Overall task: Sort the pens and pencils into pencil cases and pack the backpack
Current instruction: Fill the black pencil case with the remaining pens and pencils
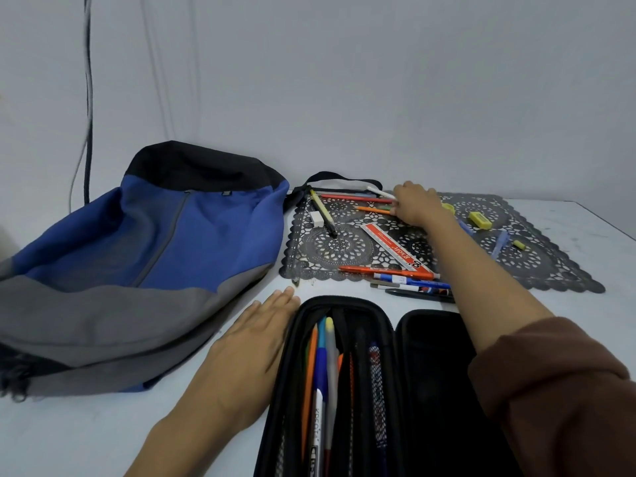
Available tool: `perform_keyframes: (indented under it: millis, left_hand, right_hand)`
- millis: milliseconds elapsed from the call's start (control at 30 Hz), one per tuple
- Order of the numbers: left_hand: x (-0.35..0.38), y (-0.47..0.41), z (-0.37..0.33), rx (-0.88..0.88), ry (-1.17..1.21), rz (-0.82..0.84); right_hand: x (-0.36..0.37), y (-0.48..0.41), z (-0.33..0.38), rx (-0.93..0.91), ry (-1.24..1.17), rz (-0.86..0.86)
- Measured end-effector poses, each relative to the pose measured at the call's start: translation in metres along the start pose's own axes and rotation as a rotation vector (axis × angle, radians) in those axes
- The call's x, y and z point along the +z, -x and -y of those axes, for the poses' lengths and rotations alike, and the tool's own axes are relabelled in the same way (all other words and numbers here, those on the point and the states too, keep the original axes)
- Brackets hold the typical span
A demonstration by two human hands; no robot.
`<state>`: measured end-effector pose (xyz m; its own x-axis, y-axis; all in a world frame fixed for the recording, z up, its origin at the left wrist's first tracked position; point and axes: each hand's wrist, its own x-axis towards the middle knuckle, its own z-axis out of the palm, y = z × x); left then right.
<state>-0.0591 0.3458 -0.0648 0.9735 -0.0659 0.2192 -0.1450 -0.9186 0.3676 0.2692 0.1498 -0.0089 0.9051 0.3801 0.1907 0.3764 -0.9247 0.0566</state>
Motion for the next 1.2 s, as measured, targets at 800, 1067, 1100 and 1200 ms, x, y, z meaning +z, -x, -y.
perform_keyframes:
  millis: [800,1067,1100,1200]
  left_hand:
    - [-0.004,0.0,-0.005,-0.031,-0.04,0.046]
    - [-0.004,0.0,-0.004,-0.036,-0.049,0.057]
    - [-0.004,0.0,-0.004,-0.037,-0.049,0.06]
    - [-0.003,0.0,-0.004,-0.041,-0.036,0.059]
  right_hand:
    - [-0.007,0.004,0.011,0.034,-0.471,0.026]
    - [-0.013,0.003,0.024,-0.043,-0.248,0.199]
    - [-0.013,0.002,0.025,-0.023,-0.266,0.174]
    - [-0.01,-0.001,0.025,0.03,-0.304,0.04]
